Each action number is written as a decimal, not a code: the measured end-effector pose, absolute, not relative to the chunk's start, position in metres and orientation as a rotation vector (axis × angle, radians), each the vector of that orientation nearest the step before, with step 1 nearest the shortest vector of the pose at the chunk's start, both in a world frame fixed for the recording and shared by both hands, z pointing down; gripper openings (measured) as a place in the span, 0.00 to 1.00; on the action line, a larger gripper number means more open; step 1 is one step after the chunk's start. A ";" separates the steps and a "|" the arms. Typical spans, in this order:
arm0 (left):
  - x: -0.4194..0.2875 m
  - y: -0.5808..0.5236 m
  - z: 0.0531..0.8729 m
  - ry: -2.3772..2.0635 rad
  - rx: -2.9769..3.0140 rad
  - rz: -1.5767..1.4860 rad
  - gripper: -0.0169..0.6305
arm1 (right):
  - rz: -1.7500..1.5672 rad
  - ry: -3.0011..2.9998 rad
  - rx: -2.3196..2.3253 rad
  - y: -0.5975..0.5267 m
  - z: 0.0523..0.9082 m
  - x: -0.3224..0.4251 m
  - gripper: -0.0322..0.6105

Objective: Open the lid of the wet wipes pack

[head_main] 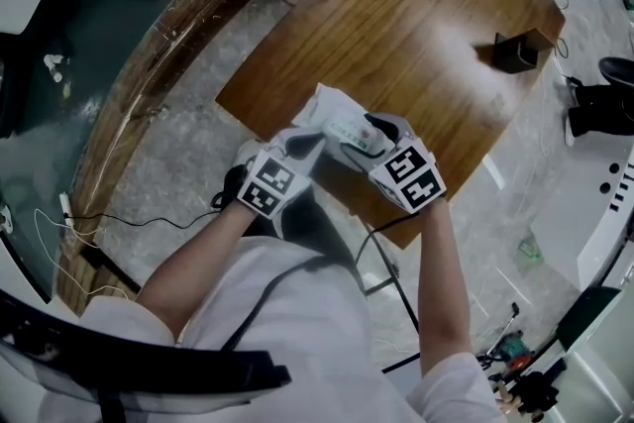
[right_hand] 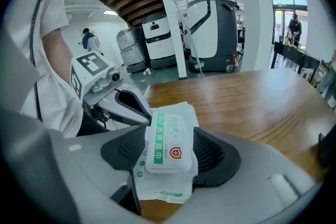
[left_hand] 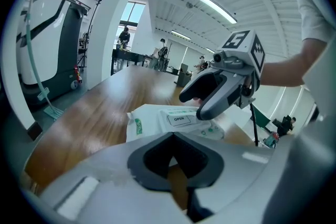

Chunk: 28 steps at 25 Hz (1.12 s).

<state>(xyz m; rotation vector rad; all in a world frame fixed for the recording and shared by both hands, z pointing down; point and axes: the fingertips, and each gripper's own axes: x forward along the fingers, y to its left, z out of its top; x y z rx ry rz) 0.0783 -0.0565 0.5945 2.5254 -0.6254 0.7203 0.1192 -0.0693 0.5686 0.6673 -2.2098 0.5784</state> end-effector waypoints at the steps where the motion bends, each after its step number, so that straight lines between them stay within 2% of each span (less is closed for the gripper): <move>1: 0.078 -0.056 0.594 -0.626 2.523 0.721 0.03 | 0.571 -2.211 0.676 -0.070 0.567 0.121 0.50; 14: 0.075 -0.059 0.574 -0.662 2.539 0.670 0.03 | 0.509 -2.258 0.848 -0.092 0.538 0.141 0.46; 18: 0.077 -0.060 0.569 -0.663 2.550 0.655 0.03 | 0.511 -2.246 0.920 -0.100 0.542 0.154 0.40; 28: 0.082 -0.065 0.561 -0.666 2.567 0.642 0.03 | 0.563 -2.223 1.066 -0.108 0.555 0.185 0.37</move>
